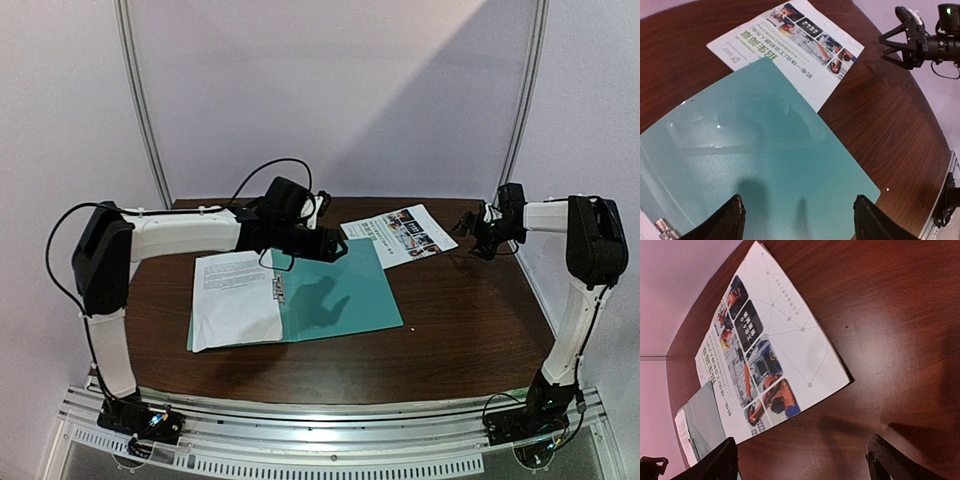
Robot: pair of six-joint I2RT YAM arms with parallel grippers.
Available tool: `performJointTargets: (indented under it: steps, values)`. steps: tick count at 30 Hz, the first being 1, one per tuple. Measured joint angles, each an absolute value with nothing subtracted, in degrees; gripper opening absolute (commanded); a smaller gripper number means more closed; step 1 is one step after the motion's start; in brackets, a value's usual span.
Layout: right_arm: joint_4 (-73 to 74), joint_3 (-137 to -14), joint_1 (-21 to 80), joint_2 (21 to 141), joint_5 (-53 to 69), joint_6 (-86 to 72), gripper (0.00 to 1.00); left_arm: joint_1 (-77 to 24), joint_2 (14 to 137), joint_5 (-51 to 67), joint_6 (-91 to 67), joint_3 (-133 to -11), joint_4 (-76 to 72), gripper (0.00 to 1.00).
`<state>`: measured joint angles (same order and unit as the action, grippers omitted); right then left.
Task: Put the files into the folder
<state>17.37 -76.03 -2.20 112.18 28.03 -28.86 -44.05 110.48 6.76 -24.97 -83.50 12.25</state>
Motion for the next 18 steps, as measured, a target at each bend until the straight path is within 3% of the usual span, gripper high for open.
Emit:
performJointTargets:
  steps: [18]
  values:
    - [9.7,-81.4,-5.0,122.3,35.5,-29.6,0.78,-45.8,116.2,8.6,-25.4,-85.9,12.0,0.72]
